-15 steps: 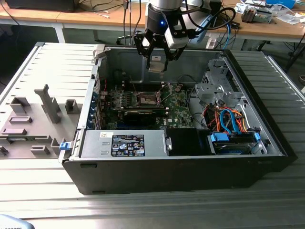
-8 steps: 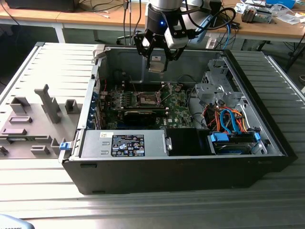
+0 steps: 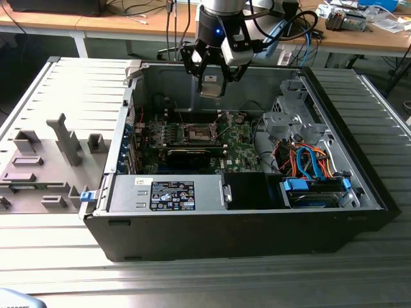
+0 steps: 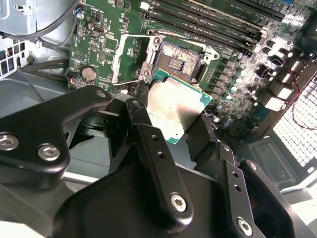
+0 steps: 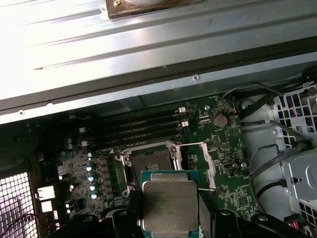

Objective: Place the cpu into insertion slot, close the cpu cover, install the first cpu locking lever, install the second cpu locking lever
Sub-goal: 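Place the cpu into insertion slot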

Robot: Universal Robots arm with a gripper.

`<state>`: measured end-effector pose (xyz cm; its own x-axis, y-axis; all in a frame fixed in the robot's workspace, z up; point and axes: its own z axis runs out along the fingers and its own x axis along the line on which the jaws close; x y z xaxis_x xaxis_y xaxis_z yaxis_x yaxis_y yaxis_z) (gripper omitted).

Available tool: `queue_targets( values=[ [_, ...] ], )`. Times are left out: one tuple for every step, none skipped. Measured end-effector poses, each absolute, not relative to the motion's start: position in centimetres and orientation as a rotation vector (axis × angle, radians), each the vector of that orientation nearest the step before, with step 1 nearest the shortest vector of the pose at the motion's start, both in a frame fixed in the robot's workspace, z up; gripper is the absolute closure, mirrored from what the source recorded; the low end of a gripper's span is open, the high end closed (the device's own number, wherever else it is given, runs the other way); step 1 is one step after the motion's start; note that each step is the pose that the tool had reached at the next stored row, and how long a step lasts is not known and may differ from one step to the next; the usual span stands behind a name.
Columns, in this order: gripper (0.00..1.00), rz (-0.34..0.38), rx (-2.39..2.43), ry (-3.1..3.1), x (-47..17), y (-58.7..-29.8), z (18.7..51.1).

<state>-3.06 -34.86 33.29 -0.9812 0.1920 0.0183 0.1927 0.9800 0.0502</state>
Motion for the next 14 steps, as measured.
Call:
queue_targets(
  values=[
    [0.45,-0.081,-0.305,-3.112,-3.06,-34.86,33.28],
    [0.45,-0.081,-0.307,-3.112,-3.06,-34.86,33.27],
    [0.45,-0.081,-0.308,-3.112,-3.06,-34.86,33.27],
    [0.45,-0.081,-0.309,-3.112,-3.06,-34.86,33.27],
    [0.45,-0.081,-0.311,-3.112,-3.06,-34.86,33.26],
    [0.45,-0.081,-0.312,-3.112,-3.06,-34.86,33.26],
    [0.45,-0.081,-0.313,-3.112,-3.06,-34.86,33.25],
    [0.45,-0.081,-0.315,-3.111,-3.06,-34.86,33.25],
    [0.45,-0.081,-0.317,-3.111,-3.06,-34.86,33.25],
    [0.45,-0.081,-0.318,-3.111,-3.06,-34.86,33.25],
    [0.45,-0.081,-0.320,-3.111,-3.06,-34.86,33.24],
    [0.45,-0.081,-0.321,-3.111,-3.06,-34.86,33.24],
    [0.45,-0.081,-0.322,-3.111,-3.06,-34.86,33.24],
    [0.45,-0.081,-0.324,-3.111,-3.06,-34.86,33.24]
  ],
)
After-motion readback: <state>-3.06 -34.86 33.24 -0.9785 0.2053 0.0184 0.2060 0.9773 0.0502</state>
